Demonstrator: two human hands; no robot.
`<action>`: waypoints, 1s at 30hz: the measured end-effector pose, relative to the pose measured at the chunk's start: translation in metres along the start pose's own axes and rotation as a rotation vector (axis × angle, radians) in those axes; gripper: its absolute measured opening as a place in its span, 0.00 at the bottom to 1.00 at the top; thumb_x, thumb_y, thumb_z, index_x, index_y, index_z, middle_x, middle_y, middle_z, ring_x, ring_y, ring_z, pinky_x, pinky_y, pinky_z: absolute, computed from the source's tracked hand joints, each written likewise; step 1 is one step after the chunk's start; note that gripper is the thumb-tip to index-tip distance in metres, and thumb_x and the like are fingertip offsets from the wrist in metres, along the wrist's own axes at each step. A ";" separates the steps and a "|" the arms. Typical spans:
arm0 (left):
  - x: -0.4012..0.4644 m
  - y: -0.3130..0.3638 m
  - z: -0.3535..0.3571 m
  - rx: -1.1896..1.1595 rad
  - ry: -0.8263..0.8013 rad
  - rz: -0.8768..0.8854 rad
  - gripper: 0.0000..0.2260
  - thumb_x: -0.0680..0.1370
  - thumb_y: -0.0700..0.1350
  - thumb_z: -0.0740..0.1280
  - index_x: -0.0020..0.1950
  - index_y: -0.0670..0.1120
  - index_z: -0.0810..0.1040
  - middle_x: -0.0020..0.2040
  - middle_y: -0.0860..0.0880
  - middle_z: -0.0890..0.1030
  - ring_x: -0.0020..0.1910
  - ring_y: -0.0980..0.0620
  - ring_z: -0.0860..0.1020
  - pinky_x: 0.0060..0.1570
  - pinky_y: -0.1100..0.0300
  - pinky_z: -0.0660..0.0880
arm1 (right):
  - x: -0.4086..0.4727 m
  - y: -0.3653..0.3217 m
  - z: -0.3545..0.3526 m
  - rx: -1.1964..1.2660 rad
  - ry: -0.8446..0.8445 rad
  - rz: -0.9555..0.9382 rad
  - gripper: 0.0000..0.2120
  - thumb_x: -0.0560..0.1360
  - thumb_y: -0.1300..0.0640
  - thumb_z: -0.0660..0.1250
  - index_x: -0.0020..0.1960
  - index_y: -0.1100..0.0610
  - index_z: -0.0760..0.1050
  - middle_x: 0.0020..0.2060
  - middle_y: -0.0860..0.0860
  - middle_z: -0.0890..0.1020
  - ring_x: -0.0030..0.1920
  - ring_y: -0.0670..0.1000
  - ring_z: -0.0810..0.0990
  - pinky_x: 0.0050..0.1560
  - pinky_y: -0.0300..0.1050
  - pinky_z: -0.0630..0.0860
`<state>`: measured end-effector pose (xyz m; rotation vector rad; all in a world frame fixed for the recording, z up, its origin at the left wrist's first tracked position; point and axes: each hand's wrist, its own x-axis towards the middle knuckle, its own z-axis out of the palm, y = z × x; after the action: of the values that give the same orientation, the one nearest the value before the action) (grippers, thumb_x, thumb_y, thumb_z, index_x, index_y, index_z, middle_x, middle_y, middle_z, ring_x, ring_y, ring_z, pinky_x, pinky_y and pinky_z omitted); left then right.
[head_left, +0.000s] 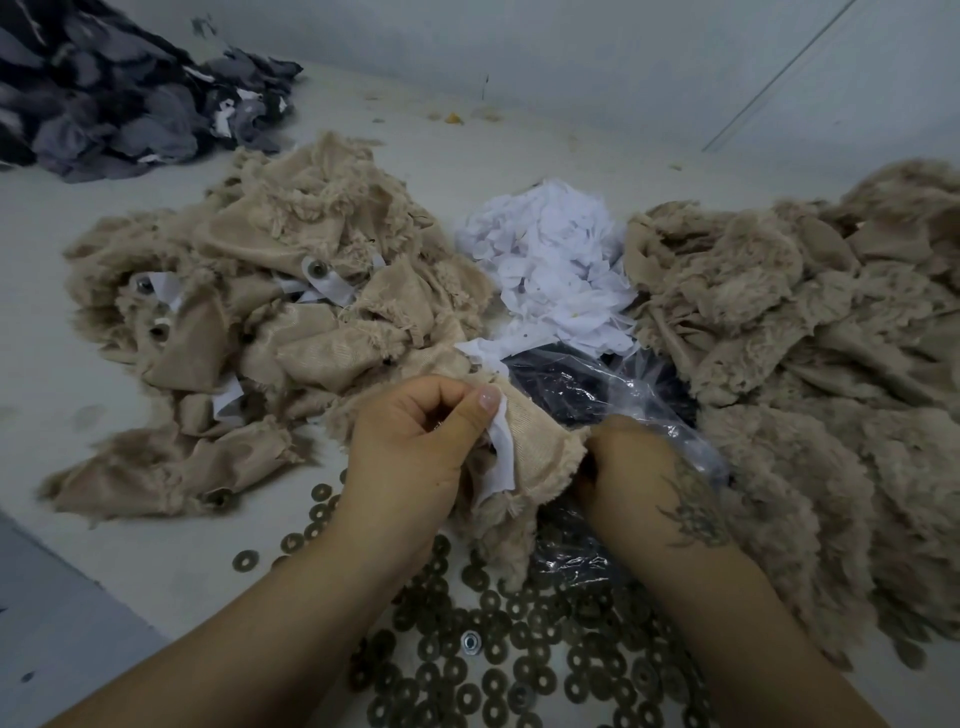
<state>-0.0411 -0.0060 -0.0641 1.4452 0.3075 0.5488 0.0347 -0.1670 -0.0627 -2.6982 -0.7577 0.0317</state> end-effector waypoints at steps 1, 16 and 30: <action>0.000 0.000 0.000 0.003 0.000 -0.001 0.10 0.77 0.43 0.70 0.36 0.42 0.82 0.34 0.42 0.83 0.34 0.46 0.80 0.42 0.56 0.79 | -0.001 -0.001 -0.001 -0.017 -0.010 0.002 0.06 0.73 0.55 0.69 0.39 0.48 0.76 0.34 0.41 0.64 0.35 0.48 0.69 0.34 0.41 0.65; -0.003 0.005 0.000 0.008 -0.023 0.008 0.11 0.77 0.42 0.70 0.36 0.39 0.81 0.34 0.41 0.82 0.34 0.47 0.79 0.42 0.58 0.79 | 0.000 -0.013 -0.014 -0.048 -0.127 0.082 0.02 0.75 0.55 0.68 0.43 0.52 0.77 0.34 0.45 0.69 0.41 0.52 0.76 0.40 0.41 0.68; -0.001 0.015 -0.001 -0.069 0.021 -0.002 0.10 0.75 0.47 0.71 0.35 0.45 0.83 0.34 0.45 0.82 0.34 0.50 0.79 0.42 0.60 0.80 | -0.011 -0.007 -0.054 0.546 0.012 0.256 0.10 0.70 0.67 0.71 0.33 0.54 0.79 0.26 0.48 0.83 0.29 0.44 0.83 0.35 0.35 0.81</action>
<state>-0.0451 -0.0050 -0.0499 1.3733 0.3040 0.5676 0.0280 -0.1834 -0.0104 -2.2455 -0.3283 0.2464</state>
